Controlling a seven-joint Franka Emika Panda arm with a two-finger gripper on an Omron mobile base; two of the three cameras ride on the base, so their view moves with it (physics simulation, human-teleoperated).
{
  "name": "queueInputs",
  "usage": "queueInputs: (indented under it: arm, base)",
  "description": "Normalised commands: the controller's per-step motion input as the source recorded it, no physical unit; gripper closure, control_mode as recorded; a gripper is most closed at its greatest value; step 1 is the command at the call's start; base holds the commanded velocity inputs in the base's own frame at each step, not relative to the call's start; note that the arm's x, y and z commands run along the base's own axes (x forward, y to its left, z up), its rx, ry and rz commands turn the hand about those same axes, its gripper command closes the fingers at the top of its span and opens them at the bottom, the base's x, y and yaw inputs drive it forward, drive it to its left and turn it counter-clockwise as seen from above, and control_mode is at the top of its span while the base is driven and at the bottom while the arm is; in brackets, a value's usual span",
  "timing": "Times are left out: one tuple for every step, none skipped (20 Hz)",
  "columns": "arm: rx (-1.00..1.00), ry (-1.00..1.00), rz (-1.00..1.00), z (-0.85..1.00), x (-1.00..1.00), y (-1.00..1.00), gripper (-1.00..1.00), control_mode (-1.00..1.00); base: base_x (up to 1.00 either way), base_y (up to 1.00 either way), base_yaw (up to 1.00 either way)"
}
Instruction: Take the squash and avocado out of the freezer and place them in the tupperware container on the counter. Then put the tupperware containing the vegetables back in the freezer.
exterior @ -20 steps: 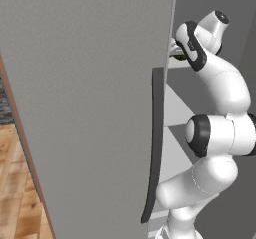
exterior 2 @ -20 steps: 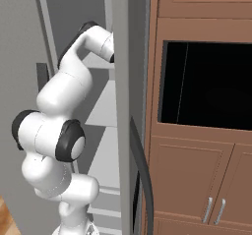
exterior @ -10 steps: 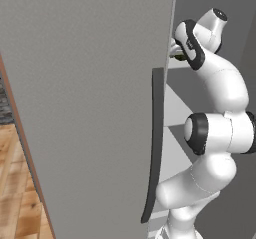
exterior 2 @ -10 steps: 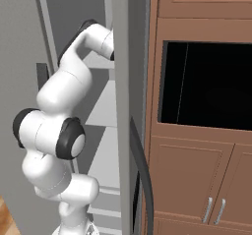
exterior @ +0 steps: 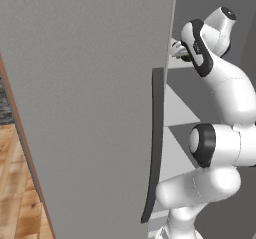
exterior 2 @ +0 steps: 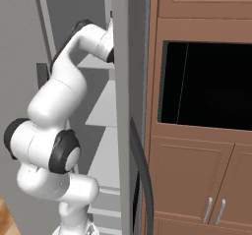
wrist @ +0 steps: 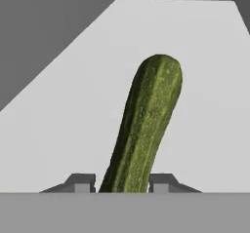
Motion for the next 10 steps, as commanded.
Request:
queueInputs:
  arm:
    - [0.00, -0.26, -0.07, 0.00, -1.00, 0.10, 1.00, -1.00]
    - [0.00, -0.25, -0.07, 0.00, -1.00, 0.09, 1.00, -1.00]
    - [0.00, -0.25, -0.08, 0.00, -1.00, 0.09, 1.00, -1.00]
    - [0.00, -0.22, -0.10, 0.03, -1.00, 0.11, 1.00, -1.00]
    - [0.00, -0.22, -0.11, 0.05, -1.00, 0.14, 1.00, -1.00]
    - [0.00, -0.21, -0.11, 0.04, -1.00, 0.16, 1.00, -1.00]
    - [0.00, -0.16, -0.12, 0.02, -1.00, 0.14, 1.00, -1.00]
    - [0.00, -0.15, -0.13, 0.02, -1.00, 0.19, 1.00, -1.00]
    - [0.00, -0.11, -0.13, 0.06, -1.00, 0.21, 1.00, -1.00]
    - [0.00, -0.07, -0.14, 0.14, -1.00, 0.25, 1.00, -1.00]
  base:
    - [0.00, 0.00, 0.00]
    - [0.00, 0.00, 0.00]
    - [0.00, 0.00, 0.00]
    - [0.00, 0.00, 0.00]
    - [0.00, 0.00, 0.00]
    - [0.00, 0.00, 0.00]
    - [0.00, 0.00, 0.00]
    - [0.00, 0.00, 0.00]
    - [0.00, 0.00, 0.00]
    - [0.00, 0.00, 0.00]
